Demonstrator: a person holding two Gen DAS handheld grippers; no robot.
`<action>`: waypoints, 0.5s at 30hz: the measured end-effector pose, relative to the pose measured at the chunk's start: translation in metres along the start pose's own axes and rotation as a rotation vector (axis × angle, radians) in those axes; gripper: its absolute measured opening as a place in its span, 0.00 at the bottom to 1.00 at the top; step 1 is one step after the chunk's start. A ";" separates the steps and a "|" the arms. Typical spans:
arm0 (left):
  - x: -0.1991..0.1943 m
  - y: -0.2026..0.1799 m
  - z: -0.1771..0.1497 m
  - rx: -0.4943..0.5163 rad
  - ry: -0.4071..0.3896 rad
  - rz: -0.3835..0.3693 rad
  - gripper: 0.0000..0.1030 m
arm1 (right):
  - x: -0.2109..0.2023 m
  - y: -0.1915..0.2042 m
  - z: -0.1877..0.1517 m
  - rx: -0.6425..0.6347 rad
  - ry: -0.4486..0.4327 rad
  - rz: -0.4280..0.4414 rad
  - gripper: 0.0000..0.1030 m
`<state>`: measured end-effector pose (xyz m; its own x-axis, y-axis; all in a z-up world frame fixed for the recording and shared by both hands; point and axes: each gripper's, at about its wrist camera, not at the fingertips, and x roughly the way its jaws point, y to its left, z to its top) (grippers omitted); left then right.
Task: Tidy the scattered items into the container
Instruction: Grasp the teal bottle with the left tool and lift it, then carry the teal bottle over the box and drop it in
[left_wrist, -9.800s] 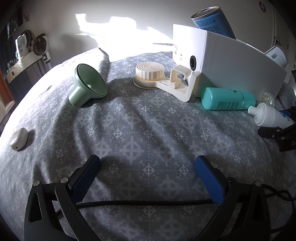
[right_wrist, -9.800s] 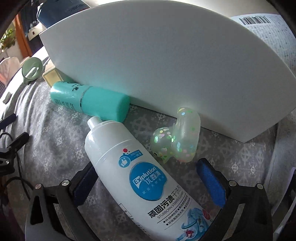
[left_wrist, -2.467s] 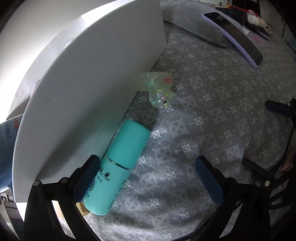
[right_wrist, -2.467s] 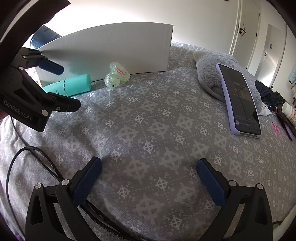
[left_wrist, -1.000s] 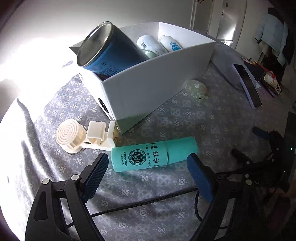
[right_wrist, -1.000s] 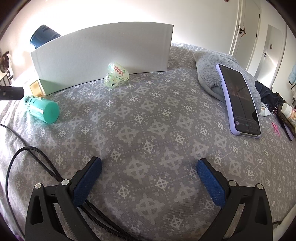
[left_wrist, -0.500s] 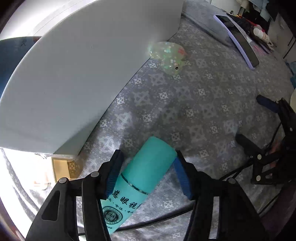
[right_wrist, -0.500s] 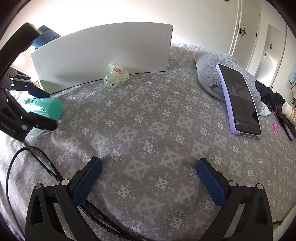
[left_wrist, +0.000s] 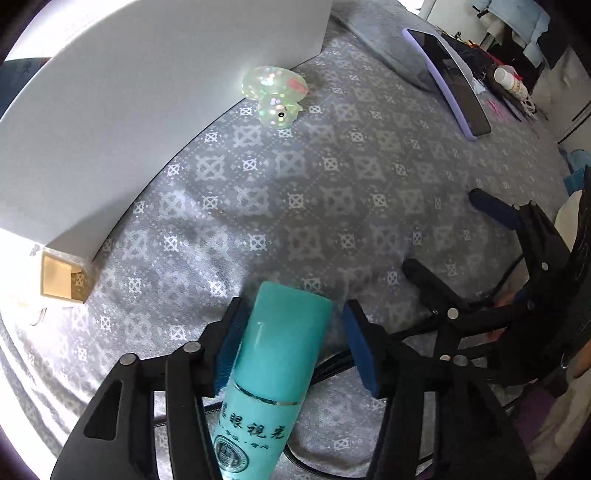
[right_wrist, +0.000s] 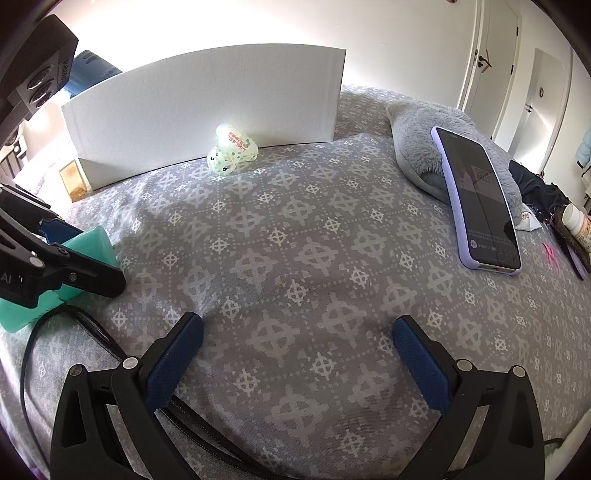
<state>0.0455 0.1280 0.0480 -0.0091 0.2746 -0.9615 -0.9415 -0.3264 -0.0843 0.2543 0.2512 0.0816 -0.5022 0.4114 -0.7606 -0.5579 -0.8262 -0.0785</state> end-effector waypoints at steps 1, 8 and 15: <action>0.001 -0.005 -0.004 0.020 -0.001 0.018 0.71 | 0.000 0.000 0.000 0.000 0.000 0.000 1.00; -0.016 -0.021 -0.024 0.034 -0.098 0.116 0.36 | 0.000 0.000 0.000 0.000 0.000 -0.001 1.00; -0.055 -0.019 -0.043 -0.038 -0.215 0.113 0.33 | 0.000 0.000 0.000 -0.001 0.000 -0.001 1.00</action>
<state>0.0781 0.0799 0.0911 -0.1890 0.4195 -0.8879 -0.9171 -0.3985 0.0069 0.2543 0.2510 0.0817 -0.5015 0.4122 -0.7607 -0.5581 -0.8260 -0.0797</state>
